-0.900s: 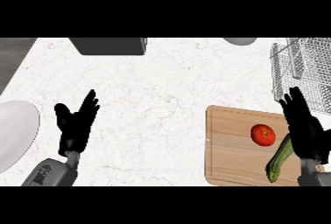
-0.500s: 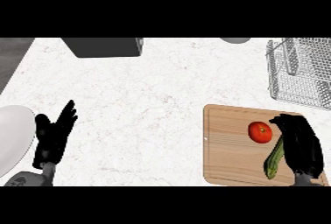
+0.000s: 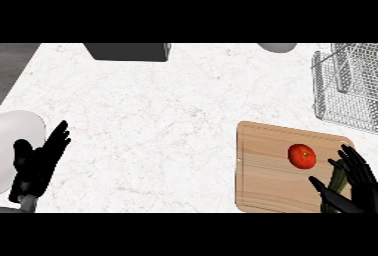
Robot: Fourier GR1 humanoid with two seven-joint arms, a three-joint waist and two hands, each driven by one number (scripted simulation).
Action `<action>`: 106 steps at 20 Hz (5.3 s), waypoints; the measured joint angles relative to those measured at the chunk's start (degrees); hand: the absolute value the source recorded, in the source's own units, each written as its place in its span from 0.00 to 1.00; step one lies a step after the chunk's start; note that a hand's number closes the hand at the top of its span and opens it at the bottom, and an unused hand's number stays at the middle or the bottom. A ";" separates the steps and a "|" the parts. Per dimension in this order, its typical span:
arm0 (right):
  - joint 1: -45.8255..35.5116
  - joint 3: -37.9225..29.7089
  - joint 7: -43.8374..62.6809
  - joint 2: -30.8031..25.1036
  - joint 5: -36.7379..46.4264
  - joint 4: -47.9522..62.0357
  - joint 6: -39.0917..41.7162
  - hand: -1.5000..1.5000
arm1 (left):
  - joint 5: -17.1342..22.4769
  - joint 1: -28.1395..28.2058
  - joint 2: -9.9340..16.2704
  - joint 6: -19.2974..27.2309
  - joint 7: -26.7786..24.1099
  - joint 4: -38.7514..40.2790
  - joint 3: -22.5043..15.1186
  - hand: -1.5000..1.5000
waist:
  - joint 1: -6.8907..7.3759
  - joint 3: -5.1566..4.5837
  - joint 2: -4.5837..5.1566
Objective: Pick the tomato from the cutting board and place it in the tiered basket
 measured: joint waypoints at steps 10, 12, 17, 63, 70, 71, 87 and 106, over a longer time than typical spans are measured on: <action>-3.51 7.14 25.49 -16.94 7.03 -7.68 7.38 0.00 | 0.43 1.70 0.69 -2.55 -1.01 0.68 1.91 0.50 | -0.46 0.46 -0.01; -5.89 7.49 30.07 -17.99 7.05 -9.25 8.76 0.00 | -0.42 3.13 0.06 -2.31 -1.74 -0.21 1.92 0.50 | -0.52 0.54 -0.02; -11.71 8.08 41.77 -18.42 6.56 -11.54 11.51 0.00 | -1.19 2.58 -0.43 -4.19 -1.80 1.18 3.89 0.50 | -0.81 0.61 0.00; -15.94 -3.05 49.04 -3.16 23.06 -1.68 28.46 0.00 | -16.42 4.48 -12.12 -16.59 1.39 -0.45 20.34 0.50 | -1.15 0.50 -0.11; -18.09 -3.44 46.83 -1.30 26.17 2.83 27.73 0.00 | -18.49 4.14 -14.18 -16.91 2.00 -0.91 21.07 0.50 | -1.39 -0.11 -0.49; -18.31 -3.34 46.73 -1.11 26.41 3.34 27.84 0.00 | -18.46 4.07 -14.22 -16.96 2.95 -1.81 21.01 0.50 | -1.42 -0.26 -0.58; -18.94 -2.79 36.18 3.53 31.61 3.11 20.88 1.00 | -18.94 4.53 -14.28 -18.92 3.30 -2.17 23.48 0.50 | -1.10 0.17 -0.38; -32.04 20.33 70.09 8.24 71.53 -19.61 7.91 1.00 | -20.77 2.43 -15.43 -19.22 4.98 -2.14 23.00 0.50 | 0.21 0.24 -0.73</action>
